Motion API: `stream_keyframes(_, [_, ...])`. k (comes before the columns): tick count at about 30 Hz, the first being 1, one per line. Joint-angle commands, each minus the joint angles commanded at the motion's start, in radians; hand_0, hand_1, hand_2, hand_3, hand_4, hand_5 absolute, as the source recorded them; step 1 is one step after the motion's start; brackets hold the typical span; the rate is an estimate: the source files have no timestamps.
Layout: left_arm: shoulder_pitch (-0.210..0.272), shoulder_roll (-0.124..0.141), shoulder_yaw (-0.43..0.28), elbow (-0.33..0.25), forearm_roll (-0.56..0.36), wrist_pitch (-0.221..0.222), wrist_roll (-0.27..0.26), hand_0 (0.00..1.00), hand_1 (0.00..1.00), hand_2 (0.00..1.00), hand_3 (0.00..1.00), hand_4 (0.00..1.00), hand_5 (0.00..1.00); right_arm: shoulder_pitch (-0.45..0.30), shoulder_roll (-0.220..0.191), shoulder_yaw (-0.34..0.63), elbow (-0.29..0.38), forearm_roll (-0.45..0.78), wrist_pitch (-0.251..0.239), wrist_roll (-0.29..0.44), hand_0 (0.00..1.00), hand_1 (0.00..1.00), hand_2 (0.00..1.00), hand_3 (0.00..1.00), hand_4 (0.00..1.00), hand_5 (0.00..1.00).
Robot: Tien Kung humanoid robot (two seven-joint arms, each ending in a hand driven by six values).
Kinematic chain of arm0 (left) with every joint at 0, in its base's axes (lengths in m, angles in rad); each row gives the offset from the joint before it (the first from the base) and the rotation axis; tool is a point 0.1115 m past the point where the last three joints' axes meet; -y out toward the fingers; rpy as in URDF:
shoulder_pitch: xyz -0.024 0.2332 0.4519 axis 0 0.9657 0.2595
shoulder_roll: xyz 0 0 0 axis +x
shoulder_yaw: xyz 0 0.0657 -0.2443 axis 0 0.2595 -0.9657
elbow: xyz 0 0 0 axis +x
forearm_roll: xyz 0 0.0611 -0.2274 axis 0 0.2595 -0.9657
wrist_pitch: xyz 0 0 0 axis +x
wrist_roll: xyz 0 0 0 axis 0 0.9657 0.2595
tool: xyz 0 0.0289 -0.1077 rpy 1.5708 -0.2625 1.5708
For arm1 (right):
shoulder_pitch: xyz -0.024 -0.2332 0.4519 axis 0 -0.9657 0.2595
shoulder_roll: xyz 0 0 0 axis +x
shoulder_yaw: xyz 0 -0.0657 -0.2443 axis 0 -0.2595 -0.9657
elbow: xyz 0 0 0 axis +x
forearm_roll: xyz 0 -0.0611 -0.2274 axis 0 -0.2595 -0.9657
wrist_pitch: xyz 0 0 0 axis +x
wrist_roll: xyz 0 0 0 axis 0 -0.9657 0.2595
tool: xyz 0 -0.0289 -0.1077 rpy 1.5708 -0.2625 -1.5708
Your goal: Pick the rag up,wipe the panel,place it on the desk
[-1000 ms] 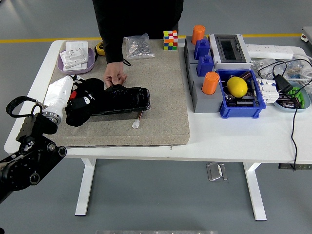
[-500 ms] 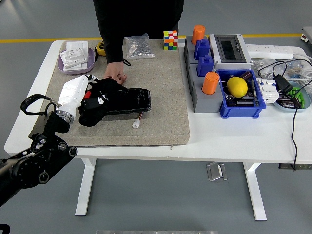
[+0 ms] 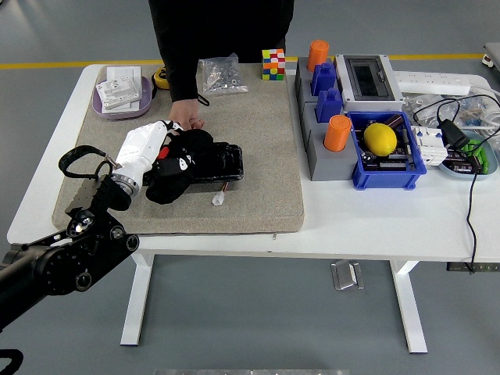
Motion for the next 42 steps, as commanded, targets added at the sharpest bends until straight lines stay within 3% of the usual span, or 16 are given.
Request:
stream_keyframes(8, [-0.038, -0.009, 0.078, -0.028, -0.013, -0.009, 0.002, 0.236, 0.151, 0.532, 0.383, 0.276, 0.002, 0.002, -0.002, -0.007, 0.000, -0.002, 0.004, -0.003, 0.748, 0.690, 0.712, 0.605, 0.952, 0.595])
stream_keyframes(16, [-0.064, -0.002, 0.145, -0.049, -0.026, -0.009, 0.003, 0.235, 0.152, 0.532, 0.387, 0.277, 0.002, 0.002, -0.001, -0.021, 0.000, 0.002, 0.006, -0.004, 0.748, 0.690, 0.711, 0.604, 0.952, 0.595])
stream_keyframes(30, [-0.068, -0.003, 0.160, -0.065, -0.033, -0.010, 0.000, 0.235, 0.152, 0.530, 0.387, 0.280, 0.002, 0.001, 0.003, -0.016, 0.000, -0.003, 0.007, -0.006, 0.748, 0.689, 0.711, 0.603, 0.952, 0.594])
stream_keyframes(42, [-0.056, 0.005, 0.143, -0.018, -0.012, 0.007, 0.011, 0.234, 0.152, 0.531, 0.390, 0.282, 0.002, -0.002, 0.008, 0.001, 0.000, -0.015, 0.006, -0.009, 0.748, 0.689, 0.711, 0.603, 0.951, 0.592])
